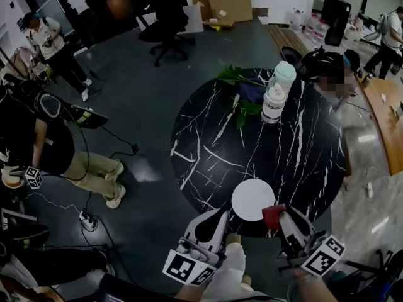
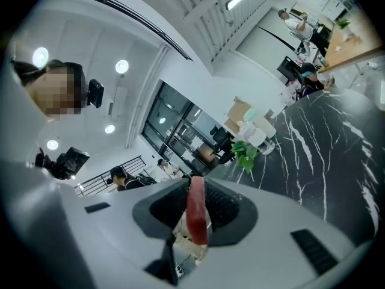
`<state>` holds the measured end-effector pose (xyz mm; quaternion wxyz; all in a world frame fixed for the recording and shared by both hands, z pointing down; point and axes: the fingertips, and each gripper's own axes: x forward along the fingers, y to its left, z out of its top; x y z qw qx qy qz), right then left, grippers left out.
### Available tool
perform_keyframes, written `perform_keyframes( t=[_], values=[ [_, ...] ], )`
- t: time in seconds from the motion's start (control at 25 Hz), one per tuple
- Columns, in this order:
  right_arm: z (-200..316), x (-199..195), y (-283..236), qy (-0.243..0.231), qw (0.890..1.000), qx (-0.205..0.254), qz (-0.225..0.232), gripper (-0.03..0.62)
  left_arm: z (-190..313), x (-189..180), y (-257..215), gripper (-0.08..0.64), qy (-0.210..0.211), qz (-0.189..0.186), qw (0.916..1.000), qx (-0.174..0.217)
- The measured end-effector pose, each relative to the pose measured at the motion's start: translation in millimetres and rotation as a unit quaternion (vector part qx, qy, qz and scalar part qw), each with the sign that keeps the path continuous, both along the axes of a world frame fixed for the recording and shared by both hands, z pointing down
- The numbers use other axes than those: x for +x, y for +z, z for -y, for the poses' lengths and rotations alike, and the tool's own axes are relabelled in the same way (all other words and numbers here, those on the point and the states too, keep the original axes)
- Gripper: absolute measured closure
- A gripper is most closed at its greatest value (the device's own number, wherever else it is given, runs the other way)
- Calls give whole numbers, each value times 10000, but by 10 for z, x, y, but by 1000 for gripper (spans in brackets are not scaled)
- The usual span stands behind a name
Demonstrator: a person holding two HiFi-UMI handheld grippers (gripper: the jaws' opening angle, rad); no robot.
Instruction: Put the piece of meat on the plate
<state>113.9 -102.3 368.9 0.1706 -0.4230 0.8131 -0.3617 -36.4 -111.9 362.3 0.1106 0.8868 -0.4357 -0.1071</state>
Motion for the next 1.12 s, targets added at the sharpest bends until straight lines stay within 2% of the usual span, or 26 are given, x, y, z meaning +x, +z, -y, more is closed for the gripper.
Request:
perform_keyframes(
  t=[0.28, 0.68, 0.8, 0.96, 1.12],
  values=[
    [232, -81, 496, -17, 9989, -474, -30, 509, 250, -63, 249, 552, -75, 124, 9999, -29],
    [486, -273, 977, -307, 9947, -975, -147, 509, 434, -232, 571, 552, -285, 171, 9993, -192],
    [524, -335, 1116, -428, 9916, -1204, -191, 511, 451, -272, 721, 552, -328, 256, 9988, -260],
    [570, -394, 1291, -550, 9851, -1596, -326, 511, 502, -349, 883, 552, -410, 193, 9982, -386],
    [605, -413, 1423, -712, 9768, -1927, -602, 509, 517, -375, 971, 552, -434, 195, 9979, -438]
  ],
)
